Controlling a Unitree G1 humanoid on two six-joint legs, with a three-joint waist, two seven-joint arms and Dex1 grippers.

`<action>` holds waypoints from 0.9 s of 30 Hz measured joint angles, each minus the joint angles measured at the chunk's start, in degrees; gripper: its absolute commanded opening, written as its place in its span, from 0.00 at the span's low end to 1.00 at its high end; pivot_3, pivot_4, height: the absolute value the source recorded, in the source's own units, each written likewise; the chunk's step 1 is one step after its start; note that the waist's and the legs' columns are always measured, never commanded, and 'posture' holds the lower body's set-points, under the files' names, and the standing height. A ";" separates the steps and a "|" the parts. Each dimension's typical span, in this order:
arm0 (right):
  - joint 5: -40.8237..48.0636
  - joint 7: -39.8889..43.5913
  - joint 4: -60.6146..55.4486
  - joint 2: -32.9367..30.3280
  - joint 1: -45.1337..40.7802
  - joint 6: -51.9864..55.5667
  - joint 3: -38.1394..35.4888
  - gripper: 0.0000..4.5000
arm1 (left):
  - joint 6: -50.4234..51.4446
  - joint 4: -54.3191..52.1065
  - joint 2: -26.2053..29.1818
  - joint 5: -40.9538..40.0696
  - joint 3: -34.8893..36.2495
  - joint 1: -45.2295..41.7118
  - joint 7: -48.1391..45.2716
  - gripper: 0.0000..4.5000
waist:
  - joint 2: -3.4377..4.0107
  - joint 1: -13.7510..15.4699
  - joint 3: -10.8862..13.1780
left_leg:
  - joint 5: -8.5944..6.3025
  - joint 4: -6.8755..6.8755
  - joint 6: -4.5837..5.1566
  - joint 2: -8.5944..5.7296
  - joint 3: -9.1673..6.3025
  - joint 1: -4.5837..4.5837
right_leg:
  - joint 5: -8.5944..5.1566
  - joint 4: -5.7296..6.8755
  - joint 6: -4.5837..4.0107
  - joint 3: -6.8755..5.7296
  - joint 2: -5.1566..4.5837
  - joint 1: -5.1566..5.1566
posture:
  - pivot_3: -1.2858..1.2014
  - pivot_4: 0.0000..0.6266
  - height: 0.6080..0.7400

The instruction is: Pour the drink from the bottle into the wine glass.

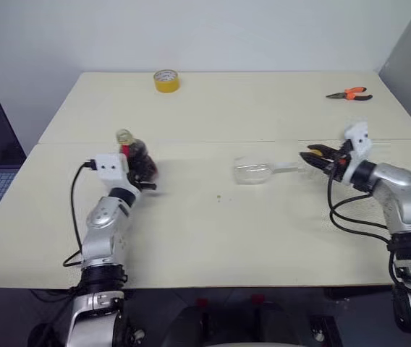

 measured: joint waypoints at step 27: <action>-8.11 -27.13 14.33 6.60 3.32 -5.10 -5.88 0.28 | -7.55 8.75 -0.31 -1.48 0.15 -0.19 1.06 1.00 | -0.33 -0.27 -0.32 | 0.01 0.02 0.01 0.02 0.06 0.30 | 0.00 0.08 0.01 0.06 0.02 0.22 | 0.52 0.24 1.00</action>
